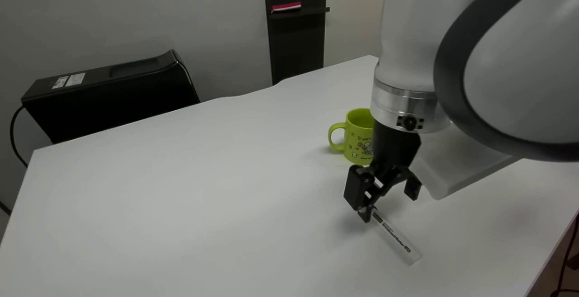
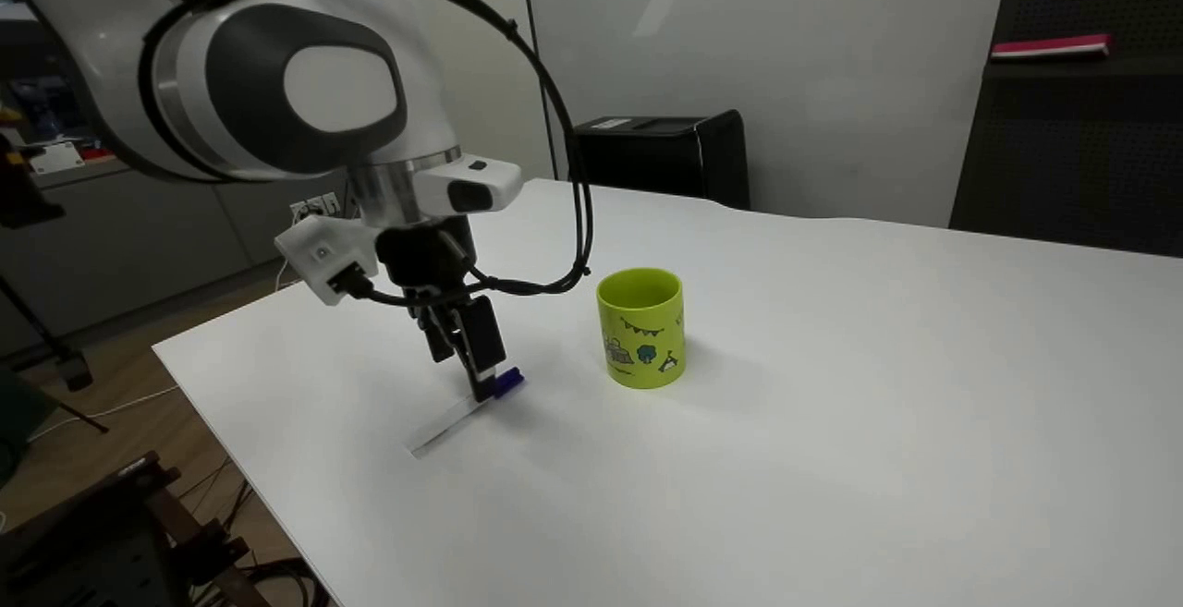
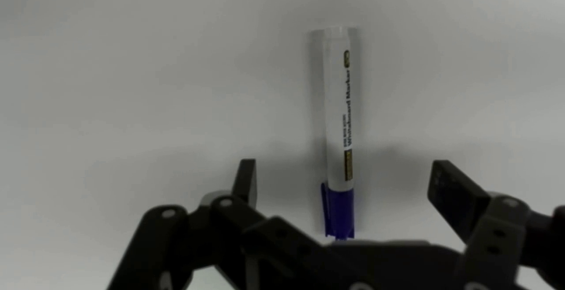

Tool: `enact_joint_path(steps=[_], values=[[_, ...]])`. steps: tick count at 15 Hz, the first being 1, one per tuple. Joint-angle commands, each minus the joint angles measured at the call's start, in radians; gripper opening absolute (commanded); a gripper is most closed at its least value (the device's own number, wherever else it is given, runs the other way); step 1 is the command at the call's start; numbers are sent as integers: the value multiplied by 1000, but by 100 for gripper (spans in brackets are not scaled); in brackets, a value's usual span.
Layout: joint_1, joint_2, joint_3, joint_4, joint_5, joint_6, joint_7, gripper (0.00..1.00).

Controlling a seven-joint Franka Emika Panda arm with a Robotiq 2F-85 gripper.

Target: Put the blue marker inside the yellow mug

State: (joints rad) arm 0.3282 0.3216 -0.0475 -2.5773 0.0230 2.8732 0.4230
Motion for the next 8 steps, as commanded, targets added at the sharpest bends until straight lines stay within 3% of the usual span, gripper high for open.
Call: enact_joint_path(steps=[1, 8], values=[[6, -10, 15, -14, 4, -10, 45, 100], [-14, 12, 35, -22, 28, -10, 25, 100]])
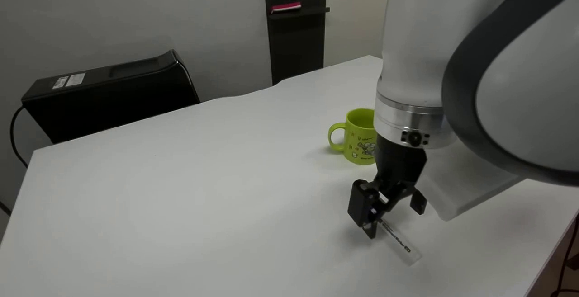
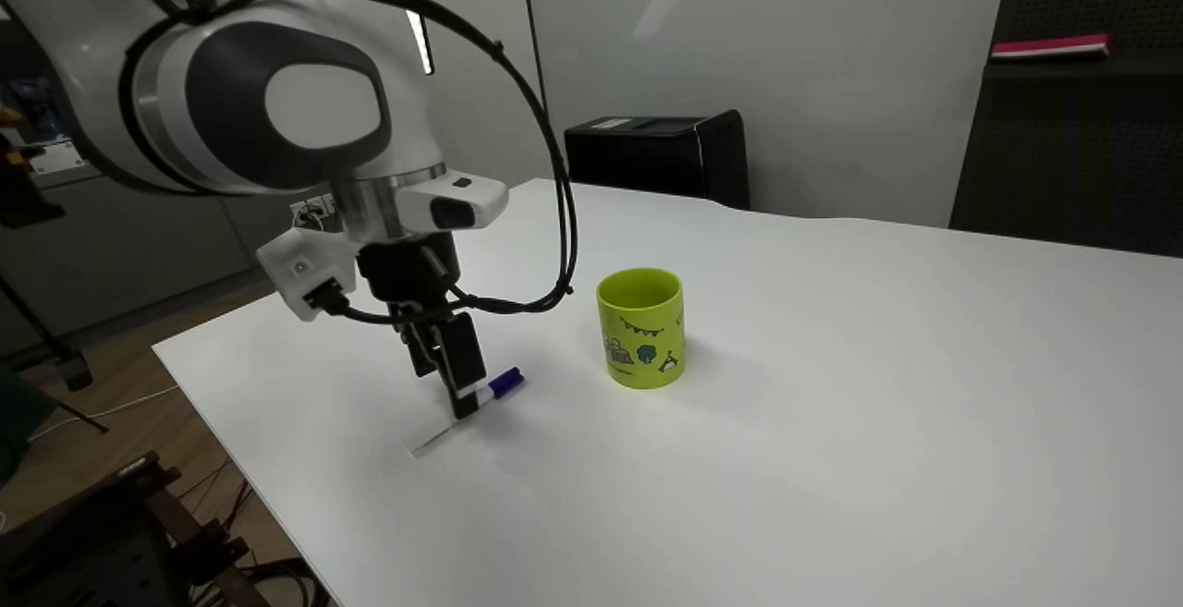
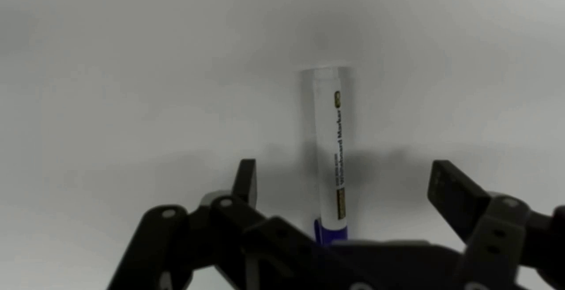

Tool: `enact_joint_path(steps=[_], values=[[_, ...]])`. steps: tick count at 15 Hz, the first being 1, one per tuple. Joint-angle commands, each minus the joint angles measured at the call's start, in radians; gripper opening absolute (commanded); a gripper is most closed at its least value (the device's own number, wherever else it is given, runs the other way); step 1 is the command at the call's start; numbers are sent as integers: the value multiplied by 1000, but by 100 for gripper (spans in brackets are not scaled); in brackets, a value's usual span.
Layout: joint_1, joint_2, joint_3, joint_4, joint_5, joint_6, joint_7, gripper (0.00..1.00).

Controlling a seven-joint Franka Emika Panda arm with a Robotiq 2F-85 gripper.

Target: Put the blue marker inside the yellow mug

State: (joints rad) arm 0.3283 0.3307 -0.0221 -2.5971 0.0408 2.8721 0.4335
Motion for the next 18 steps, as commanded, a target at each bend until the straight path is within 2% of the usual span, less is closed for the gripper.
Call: enact_joint_path(steps=[1, 8, 9, 10, 11, 18], values=[[-18, 8, 9, -2, 12, -9, 11, 100], [-25, 37, -2, -1, 6, -8, 5, 100], [-29, 40, 1, -1, 8, -7, 1, 75], [-29, 42, 0, -1, 8, -7, 1, 75], [-31, 42, 3, -1, 11, -7, 0, 69], [-51, 25, 15, -6, 34, -16, -13, 19]])
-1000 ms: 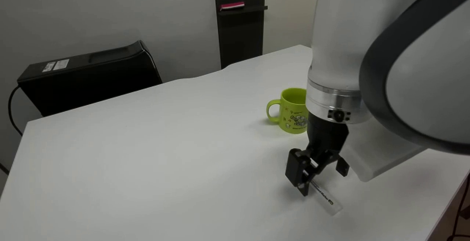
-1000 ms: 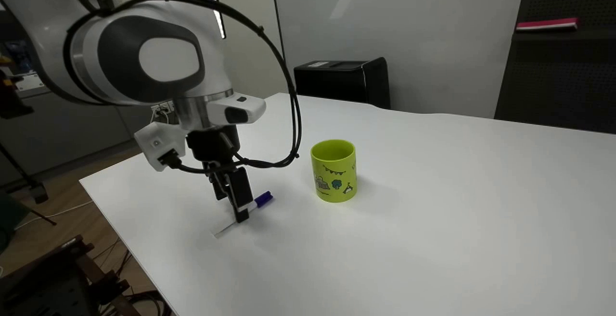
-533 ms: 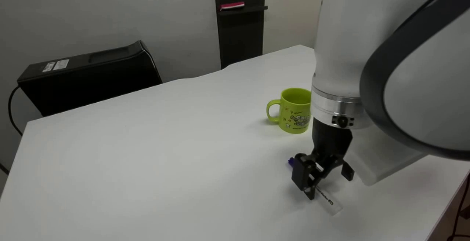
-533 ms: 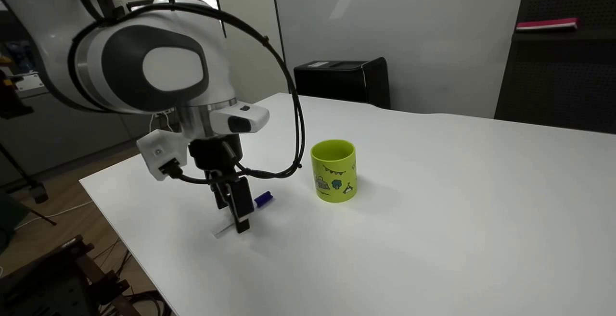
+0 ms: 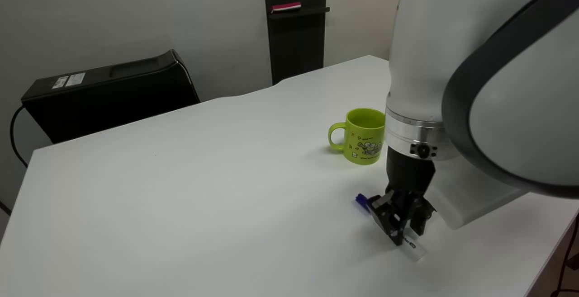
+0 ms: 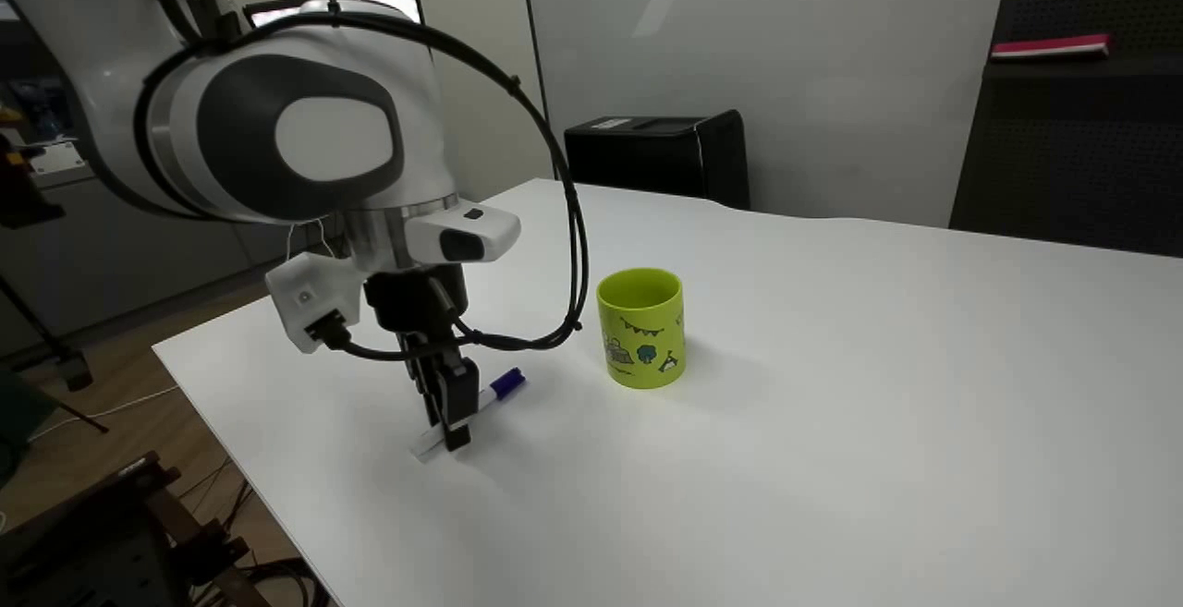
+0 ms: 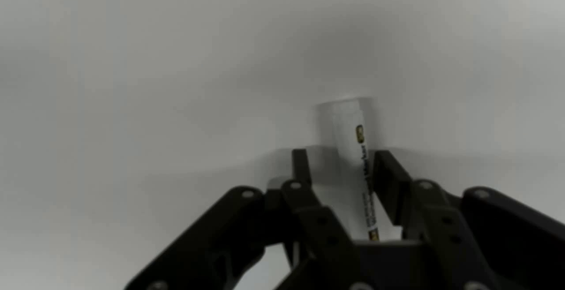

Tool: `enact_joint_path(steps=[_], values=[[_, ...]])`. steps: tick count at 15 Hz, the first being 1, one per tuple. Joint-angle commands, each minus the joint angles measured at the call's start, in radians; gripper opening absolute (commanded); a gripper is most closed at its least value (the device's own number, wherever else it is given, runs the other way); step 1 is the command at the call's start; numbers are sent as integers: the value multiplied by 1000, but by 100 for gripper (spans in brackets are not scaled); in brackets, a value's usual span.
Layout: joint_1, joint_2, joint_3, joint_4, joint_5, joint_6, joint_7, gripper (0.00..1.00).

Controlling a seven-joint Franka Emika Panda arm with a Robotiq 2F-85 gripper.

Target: Put the blue marker inside the yellow mug

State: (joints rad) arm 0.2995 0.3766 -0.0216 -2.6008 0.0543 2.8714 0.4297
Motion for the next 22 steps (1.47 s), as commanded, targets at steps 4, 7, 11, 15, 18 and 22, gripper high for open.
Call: enact_joint_path(steps=[4, 7, 11, 15, 18, 22], values=[[-35, -28, 11, 0, 27, -41, -10, 0], [-33, -53, -4, 4, 12, -79, 2, 4], [-39, -139, -12, 20, -13, -174, 10, 4], [-116, -244, 44, 83, 76, -369, -67, 4], [-174, -283, 55, 173, 177, -582, -144, 4], [-235, -278, 35, 320, 233, -838, -174, 4]])
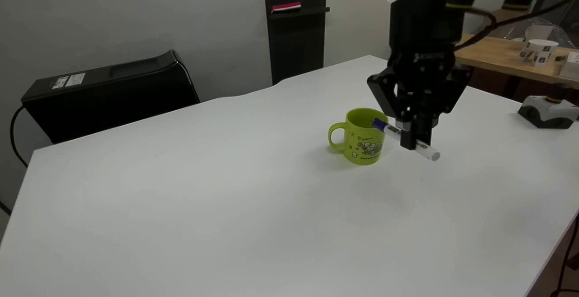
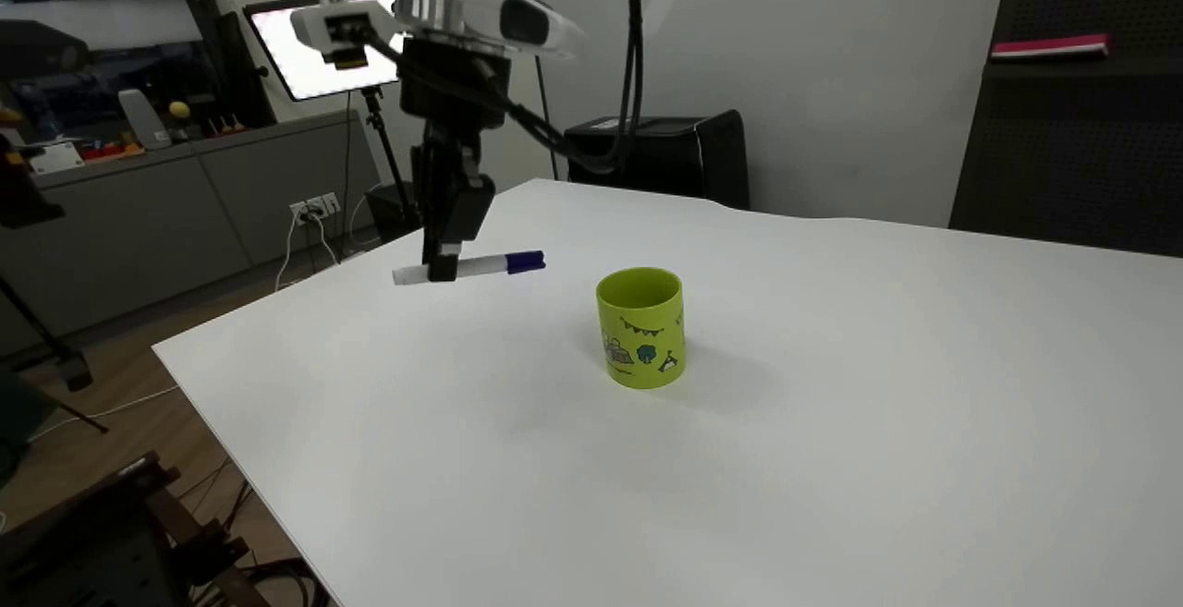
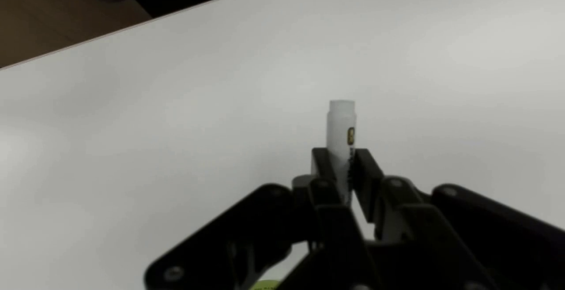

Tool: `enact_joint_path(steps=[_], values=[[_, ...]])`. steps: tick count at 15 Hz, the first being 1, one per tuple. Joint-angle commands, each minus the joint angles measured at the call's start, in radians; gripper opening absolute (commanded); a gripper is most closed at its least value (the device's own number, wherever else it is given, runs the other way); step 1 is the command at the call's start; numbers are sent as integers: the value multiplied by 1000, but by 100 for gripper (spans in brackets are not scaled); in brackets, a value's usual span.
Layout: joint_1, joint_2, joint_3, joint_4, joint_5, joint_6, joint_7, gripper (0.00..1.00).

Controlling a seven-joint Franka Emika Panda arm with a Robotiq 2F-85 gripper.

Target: Put the blue marker inside the yellow mug

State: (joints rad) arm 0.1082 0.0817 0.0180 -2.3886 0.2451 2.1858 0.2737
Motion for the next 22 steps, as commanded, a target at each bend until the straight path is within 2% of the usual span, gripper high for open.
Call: enact_joint_path(steps=[1, 4, 8, 15, 22], values=[[-57, 26, -9, 142, 53, -199, -17, 4], [-94, 60, -23, 228, 83, -295, -17, 4], [-139, 131, -47, 301, 157, -359, -14, 4], [-198, 262, -80, 389, 267, -357, 6, 4], [-230, 337, -80, 453, 350, -346, 5, 4]])
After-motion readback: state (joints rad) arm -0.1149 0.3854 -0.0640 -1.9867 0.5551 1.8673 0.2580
